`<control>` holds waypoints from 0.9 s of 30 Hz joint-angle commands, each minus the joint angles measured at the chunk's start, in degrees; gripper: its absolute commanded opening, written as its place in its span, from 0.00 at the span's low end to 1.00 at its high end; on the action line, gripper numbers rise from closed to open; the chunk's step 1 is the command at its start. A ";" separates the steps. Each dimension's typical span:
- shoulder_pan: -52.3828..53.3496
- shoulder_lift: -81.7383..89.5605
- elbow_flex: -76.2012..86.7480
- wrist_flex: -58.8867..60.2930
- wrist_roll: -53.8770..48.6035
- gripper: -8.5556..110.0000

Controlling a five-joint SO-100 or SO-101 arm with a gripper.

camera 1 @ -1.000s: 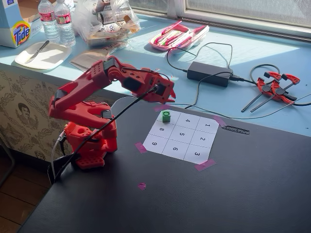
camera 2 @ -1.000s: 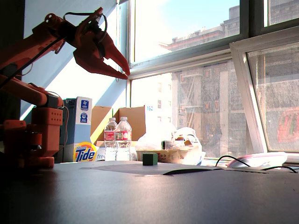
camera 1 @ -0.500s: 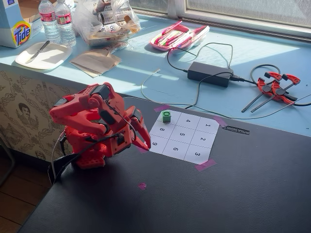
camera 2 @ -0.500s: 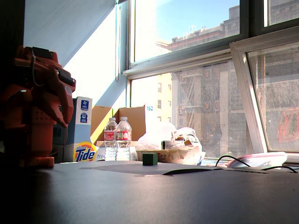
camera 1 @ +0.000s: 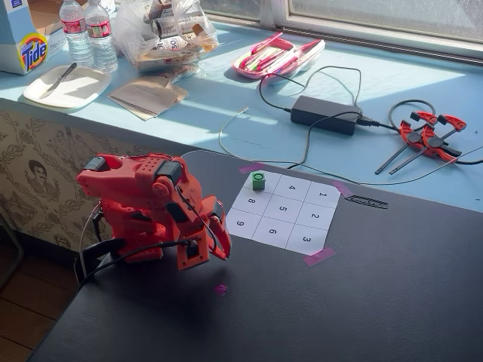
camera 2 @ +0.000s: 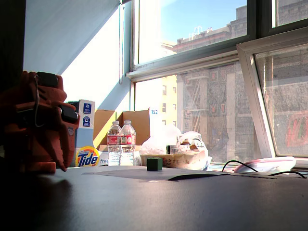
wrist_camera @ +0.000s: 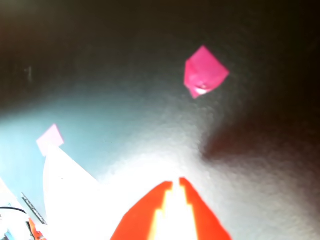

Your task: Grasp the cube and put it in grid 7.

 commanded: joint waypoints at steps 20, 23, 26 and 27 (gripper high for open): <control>-0.35 0.18 1.05 -1.05 0.00 0.07; -0.35 0.18 1.05 -1.05 0.00 0.07; -0.35 0.18 1.05 -1.05 0.00 0.07; -0.35 0.18 1.05 -1.05 0.00 0.07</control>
